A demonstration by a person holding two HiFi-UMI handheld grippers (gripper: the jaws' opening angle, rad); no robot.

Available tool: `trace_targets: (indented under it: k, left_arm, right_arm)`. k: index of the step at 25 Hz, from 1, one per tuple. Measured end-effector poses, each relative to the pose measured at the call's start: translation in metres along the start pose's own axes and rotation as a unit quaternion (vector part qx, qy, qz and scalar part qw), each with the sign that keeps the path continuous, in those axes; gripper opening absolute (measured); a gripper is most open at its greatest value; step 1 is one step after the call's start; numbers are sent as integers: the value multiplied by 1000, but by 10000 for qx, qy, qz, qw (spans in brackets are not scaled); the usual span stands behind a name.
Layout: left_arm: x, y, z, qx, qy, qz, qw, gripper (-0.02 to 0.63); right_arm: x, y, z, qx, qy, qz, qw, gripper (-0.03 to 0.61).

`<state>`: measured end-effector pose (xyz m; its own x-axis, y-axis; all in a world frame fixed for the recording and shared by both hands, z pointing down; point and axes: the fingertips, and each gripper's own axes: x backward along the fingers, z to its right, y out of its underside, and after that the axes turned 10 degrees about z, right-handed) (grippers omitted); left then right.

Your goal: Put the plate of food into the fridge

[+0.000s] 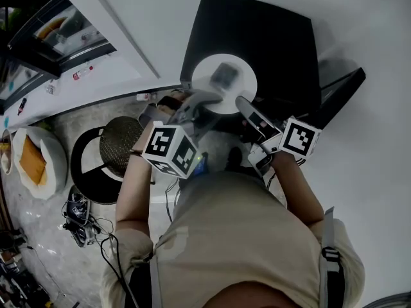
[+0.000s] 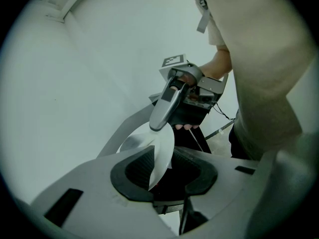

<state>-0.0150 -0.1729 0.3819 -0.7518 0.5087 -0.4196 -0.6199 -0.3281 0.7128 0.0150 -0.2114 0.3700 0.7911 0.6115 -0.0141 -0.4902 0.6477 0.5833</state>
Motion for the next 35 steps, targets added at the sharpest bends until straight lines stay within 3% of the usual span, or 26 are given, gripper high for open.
trace_targets:
  k: [22,35]
  left_arm:
    - [28,-10,23,-84,-84,130,9998,110]
    - [54,-5,57,-356,-16,13,9994,110]
  right_arm:
    - [18,24,-16,-927,354,144,9950,63]
    - [28,63,-26,-1588,395,257,9862,43]
